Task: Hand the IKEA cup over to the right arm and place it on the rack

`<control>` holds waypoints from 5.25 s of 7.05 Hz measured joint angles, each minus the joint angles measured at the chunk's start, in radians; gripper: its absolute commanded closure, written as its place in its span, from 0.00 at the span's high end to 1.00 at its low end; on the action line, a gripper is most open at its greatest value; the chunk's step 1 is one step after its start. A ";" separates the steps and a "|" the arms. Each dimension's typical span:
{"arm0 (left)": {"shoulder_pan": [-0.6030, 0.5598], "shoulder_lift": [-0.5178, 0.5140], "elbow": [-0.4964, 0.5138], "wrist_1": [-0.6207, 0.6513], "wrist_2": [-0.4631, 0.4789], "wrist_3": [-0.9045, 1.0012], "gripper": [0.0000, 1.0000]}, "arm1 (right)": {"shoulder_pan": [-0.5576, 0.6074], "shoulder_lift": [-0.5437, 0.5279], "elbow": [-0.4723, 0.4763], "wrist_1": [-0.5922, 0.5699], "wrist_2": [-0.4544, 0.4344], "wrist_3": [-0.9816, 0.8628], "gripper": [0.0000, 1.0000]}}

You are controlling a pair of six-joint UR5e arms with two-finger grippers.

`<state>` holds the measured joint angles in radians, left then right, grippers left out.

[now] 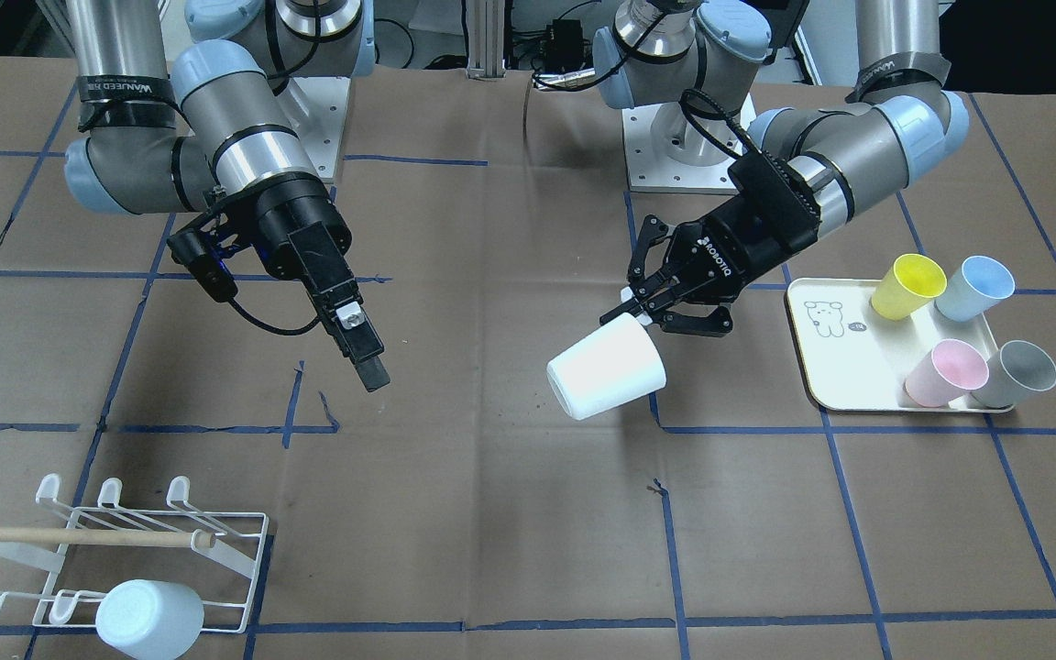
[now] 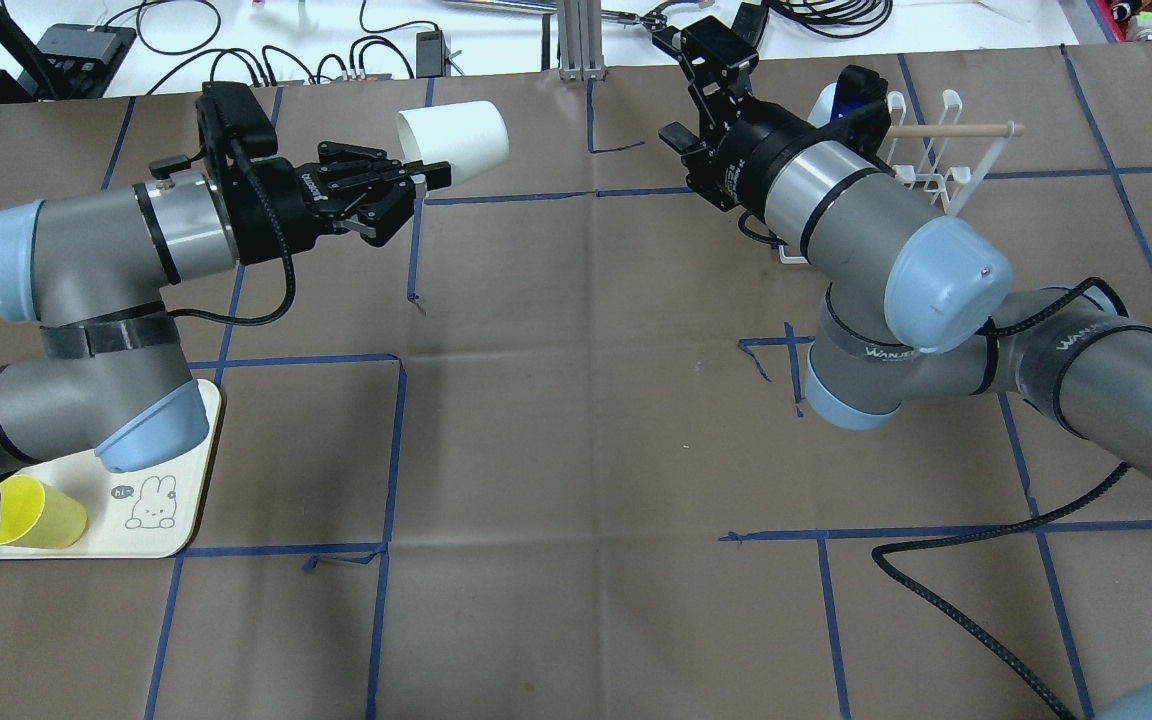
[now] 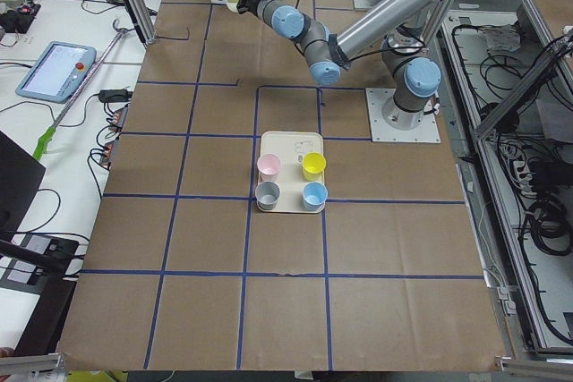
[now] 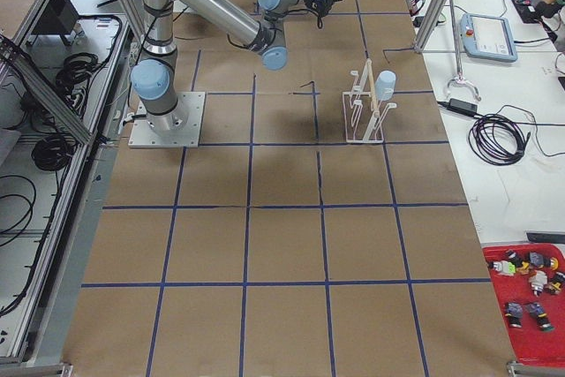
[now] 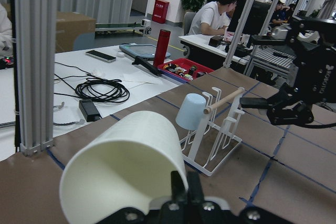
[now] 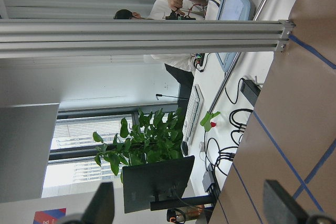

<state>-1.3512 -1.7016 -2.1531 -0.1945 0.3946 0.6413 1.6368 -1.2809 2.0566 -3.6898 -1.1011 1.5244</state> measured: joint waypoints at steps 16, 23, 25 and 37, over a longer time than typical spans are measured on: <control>-0.201 -0.221 0.071 0.596 0.091 -0.595 0.05 | 0.024 -0.056 0.115 0.064 -0.002 0.103 0.99; -0.206 -0.220 0.073 0.596 0.093 -0.628 0.06 | 0.082 0.006 0.027 0.115 -0.008 0.103 0.99; -0.207 -0.219 0.073 0.596 0.093 -0.637 0.07 | 0.087 0.026 0.006 0.125 -0.009 0.100 0.99; -0.209 -0.214 0.073 0.597 0.093 -0.663 0.20 | 0.121 0.058 -0.042 0.128 -0.040 0.097 0.60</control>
<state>-1.5600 -1.9157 -2.0798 0.4021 0.4877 -0.0214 1.7580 -1.2231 2.0144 -3.5617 -1.1414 1.6215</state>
